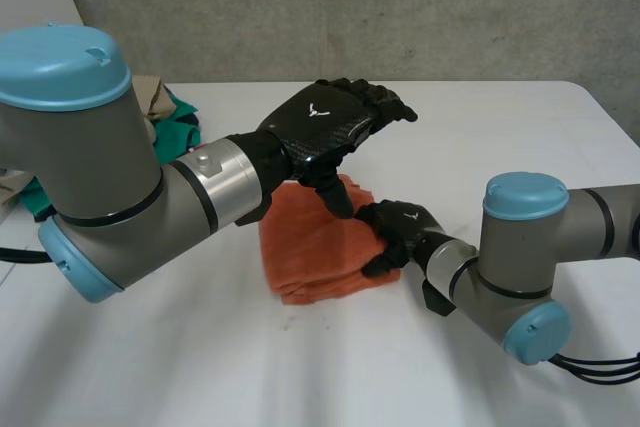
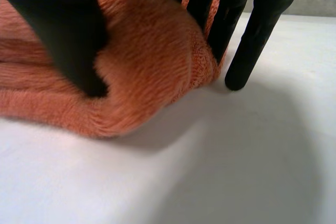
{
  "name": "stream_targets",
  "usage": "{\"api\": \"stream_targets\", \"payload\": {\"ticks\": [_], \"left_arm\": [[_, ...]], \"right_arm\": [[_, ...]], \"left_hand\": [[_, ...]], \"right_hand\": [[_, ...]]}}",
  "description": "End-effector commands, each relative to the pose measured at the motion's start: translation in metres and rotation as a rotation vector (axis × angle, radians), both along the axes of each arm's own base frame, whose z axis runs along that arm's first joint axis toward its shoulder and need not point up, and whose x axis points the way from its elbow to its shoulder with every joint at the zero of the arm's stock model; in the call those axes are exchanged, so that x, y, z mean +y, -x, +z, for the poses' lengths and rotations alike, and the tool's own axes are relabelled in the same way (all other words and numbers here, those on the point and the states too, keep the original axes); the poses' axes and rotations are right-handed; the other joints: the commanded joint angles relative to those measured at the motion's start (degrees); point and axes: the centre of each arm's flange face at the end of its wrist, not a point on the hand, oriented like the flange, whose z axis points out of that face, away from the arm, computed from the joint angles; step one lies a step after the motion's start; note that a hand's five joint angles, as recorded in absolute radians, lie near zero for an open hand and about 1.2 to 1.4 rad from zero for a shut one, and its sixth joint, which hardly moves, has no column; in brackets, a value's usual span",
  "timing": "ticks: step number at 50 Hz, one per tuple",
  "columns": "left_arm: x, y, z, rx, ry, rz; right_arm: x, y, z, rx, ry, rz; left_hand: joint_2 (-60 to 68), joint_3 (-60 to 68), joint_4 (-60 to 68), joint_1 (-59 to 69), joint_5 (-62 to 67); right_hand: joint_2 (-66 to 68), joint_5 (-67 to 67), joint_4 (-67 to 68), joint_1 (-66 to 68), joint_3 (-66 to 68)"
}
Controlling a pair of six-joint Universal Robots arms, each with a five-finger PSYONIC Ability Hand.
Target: Fold the laundry.
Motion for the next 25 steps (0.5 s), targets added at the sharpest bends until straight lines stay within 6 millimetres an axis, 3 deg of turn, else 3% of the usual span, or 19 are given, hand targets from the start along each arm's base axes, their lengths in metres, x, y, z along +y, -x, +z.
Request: {"api": "stream_targets", "payload": {"ticks": [1, 5, 9, 10, 14, 16, 21, 24, 25], "left_arm": [[-0.001, -0.001, -0.002, -0.002, -0.004, 0.004], [-0.003, -0.002, 0.001, 0.003, 0.005, 0.009], [-0.003, -0.002, 0.007, 0.014, 0.019, 0.009], [-0.002, -0.002, 0.012, 0.022, 0.032, 0.009], [-0.001, -0.002, 0.019, 0.036, 0.045, 0.006], [0.000, -0.001, 0.021, 0.043, 0.044, 0.003], [0.001, 0.000, 0.029, 0.069, 0.037, 0.001], [0.003, 0.000, 0.032, 0.075, 0.044, -0.001], [0.003, 0.000, 0.033, 0.076, 0.045, -0.001]], "right_arm": [[-0.013, -0.005, 0.011, -0.016, 0.062, -0.019], [-0.028, -0.003, 0.020, -0.023, 0.105, -0.063], [-0.069, 0.019, 0.032, -0.045, 0.167, -0.171], [-0.093, 0.035, 0.036, -0.047, 0.202, -0.245], [-0.145, 0.073, 0.045, -0.048, 0.280, -0.400], [-0.180, 0.106, 0.046, -0.047, 0.318, -0.495], [-0.231, 0.160, 0.042, -0.033, 0.361, -0.621], [-0.248, 0.186, 0.039, -0.021, 0.378, -0.668], [-0.257, 0.202, 0.036, -0.014, 0.386, -0.699]], "left_hand": [[2.1, 3.1, 2.1, 2.2, 2.8], [2.1, 3.1, 2.1, 2.2, 2.8], [2.1, 3.1, 2.1, 2.2, 2.8], [2.1, 3.1, 2.1, 2.2, 2.8], [2.1, 3.1, 2.1, 2.2, 2.8], [2.1, 3.1, 2.1, 2.2, 2.8], [2.1, 3.1, 2.1, 2.2, 2.8], [2.1, 3.1, 2.1, 2.2, 2.8], [2.1, 3.1, 2.1, 2.2, 2.8]], "right_hand": [[29.9, 28.1, 23.5, 40.4, 28.5], [29.9, 28.1, 23.5, 40.4, 28.5], [29.9, 28.1, 23.5, 40.4, 28.5], [29.9, 28.1, 23.5, 40.4, 28.5], [29.9, 28.1, 23.5, 40.4, 28.5], [29.9, 28.1, 23.5, 40.4, 28.5], [29.9, 28.1, 23.5, 40.4, 28.5], [29.9, 28.1, 23.5, 40.4, 28.5], [29.9, 28.1, 23.5, 40.4, 28.5]]}}
